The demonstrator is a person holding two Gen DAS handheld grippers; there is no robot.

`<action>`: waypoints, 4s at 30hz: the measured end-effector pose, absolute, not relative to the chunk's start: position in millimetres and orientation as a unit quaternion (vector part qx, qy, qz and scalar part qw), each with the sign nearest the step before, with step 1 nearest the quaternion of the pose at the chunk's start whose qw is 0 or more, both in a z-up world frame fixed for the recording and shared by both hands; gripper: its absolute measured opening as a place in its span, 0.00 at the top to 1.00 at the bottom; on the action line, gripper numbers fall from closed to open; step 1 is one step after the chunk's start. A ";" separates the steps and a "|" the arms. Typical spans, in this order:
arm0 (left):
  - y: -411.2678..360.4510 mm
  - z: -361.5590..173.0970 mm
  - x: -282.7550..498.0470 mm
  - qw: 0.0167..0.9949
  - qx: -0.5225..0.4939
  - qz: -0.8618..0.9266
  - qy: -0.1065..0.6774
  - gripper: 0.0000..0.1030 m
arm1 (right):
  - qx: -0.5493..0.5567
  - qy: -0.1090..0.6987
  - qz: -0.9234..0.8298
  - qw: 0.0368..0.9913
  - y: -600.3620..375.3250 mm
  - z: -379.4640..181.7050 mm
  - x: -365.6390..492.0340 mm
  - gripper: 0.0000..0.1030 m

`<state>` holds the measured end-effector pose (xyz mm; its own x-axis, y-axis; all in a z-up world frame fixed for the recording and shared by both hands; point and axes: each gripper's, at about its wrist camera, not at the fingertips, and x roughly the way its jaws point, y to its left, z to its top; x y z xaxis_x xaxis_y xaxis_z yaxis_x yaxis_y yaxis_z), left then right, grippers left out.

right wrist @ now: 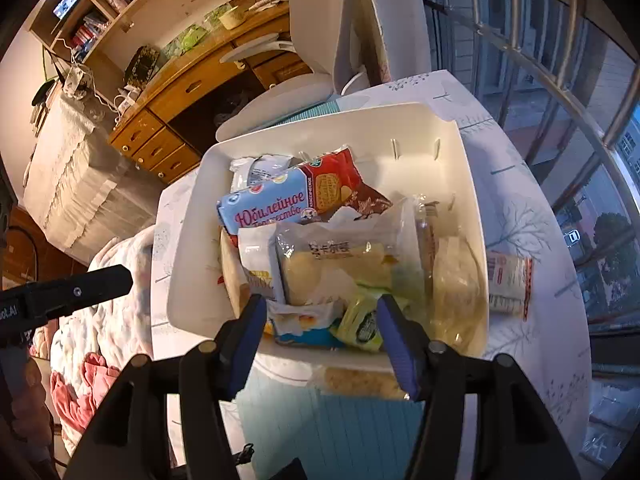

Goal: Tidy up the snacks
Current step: 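Open both tools to drop the green packet and brown bar into the basket, then move the right tool to the red-and-white CUPO packet while the left tool approaches the clear rice-cake bag, then grasp the CUPO packet with the right tool while the left tool grasps the rice-cake bag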

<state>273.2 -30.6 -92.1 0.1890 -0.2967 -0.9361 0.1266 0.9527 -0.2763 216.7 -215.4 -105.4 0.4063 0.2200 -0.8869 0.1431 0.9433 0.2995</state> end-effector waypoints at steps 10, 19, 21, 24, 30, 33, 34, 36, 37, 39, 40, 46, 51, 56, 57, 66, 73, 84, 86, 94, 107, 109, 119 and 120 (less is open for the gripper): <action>-14.0 -85.0 214.5 0.779 -0.063 -0.179 0.598 0.30 | 0.166 0.535 0.004 0.829 -196.1 -88.7 163.7 0.42; -5.7 -105.7 156.6 0.764 -0.066 -0.173 0.619 0.30 | 0.178 0.535 -0.010 0.826 -195.2 -89.6 115.8 0.40; -5.4 -111.7 147.2 0.761 -0.065 -0.165 0.624 0.30 | 0.180 0.537 -0.013 0.824 -198.9 -93.1 106.8 0.37; -8.9 -119.7 135.6 0.757 -0.061 -0.154 0.632 0.29 | 0.179 0.541 -0.018 0.822 -205.7 -98.6 96.0 0.34; -25.6 -124.3 120.4 0.767 -0.055 -0.138 0.625 0.29 | 0.158 0.539 -0.019 0.827 -236.2 -109.4 79.4 0.33; -41.1 -125.7 114.7 0.774 -0.054 -0.129 0.618 0.28 | 0.141 0.534 -0.013 0.833 -257.1 -114.8 72.8 0.33; -45.0 -126.2 114.1 0.775 -0.055 -0.128 0.617 0.27 | 0.138 0.533 -0.010 0.834 -262.1 -115.5 71.7 0.33; -57.3 -128.4 110.4 0.778 -0.060 -0.125 0.613 0.23 | 0.127 0.531 -0.001 0.838 -276.5 -118.5 69.3 0.33; -63.2 -129.8 108.9 0.778 -0.063 -0.124 0.612 0.23 | 0.119 0.529 0.004 0.840 -283.9 -119.9 68.8 0.33; -75.7 -133.2 106.5 0.779 -0.072 -0.122 0.611 0.23 | 0.102 0.526 0.016 0.844 -295.9 -121.1 68.5 0.32; -81.7 -135.2 105.8 0.779 -0.078 -0.122 0.610 0.23 | 0.092 0.523 0.024 0.847 -301.7 -121.1 69.0 0.29; -115.9 -150.4 110.6 0.780 -0.114 -0.102 0.606 0.22 | 0.025 0.502 0.071 0.862 -331.2 -121.6 83.5 0.25; -139.6 -165.4 113.0 0.792 -0.133 -0.077 0.591 0.21 | -0.047 0.480 0.104 0.870 -342.7 -130.1 98.4 0.25; -162.5 -183.2 121.3 0.805 -0.122 -0.067 0.576 0.21 | -0.123 0.456 0.131 0.872 -347.2 -147.7 109.8 0.25; -165.1 -185.4 122.4 0.808 -0.119 -0.069 0.573 0.21 | -0.138 0.451 0.137 0.871 -347.5 -151.8 112.1 0.25; -194.7 -220.6 146.1 0.816 -0.065 -0.068 0.571 0.16 | -0.216 0.440 0.188 0.851 -348.9 -187.4 132.5 0.25; -204.9 -241.8 170.1 0.810 -0.028 -0.061 0.583 0.10 | -0.239 0.443 0.193 0.843 -346.0 -212.4 148.9 0.25; -214.7 -254.5 199.9 0.808 0.001 -0.076 0.585 0.03 | -0.251 0.444 0.191 0.839 -333.7 -236.4 176.5 0.25; -215.7 -258.3 204.1 0.807 -0.001 -0.080 0.585 0.03 | -0.252 0.444 0.194 0.838 -332.9 -240.0 183.0 0.24; -210.9 -271.8 209.5 0.810 -0.021 -0.100 0.578 0.03 | -0.218 0.452 0.227 0.835 -338.1 -242.0 209.3 0.20; -191.5 -285.4 188.8 0.812 -0.057 -0.105 0.571 0.13 | -0.150 0.511 0.209 0.820 -334.5 -242.2 223.5 0.35; -189.0 -285.3 184.7 0.811 -0.065 -0.098 0.574 0.14 | -0.138 0.524 0.194 0.818 -333.2 -240.9 222.3 0.38; -164.4 -281.3 145.5 0.797 -0.079 -0.081 0.593 0.15 | -0.084 0.595 0.154 0.784 -335.8 -234.8 188.2 0.46; -162.9 -276.9 139.8 0.796 -0.080 -0.081 0.594 0.15 | -0.080 0.602 0.152 0.780 -335.5 -234.6 185.7 0.46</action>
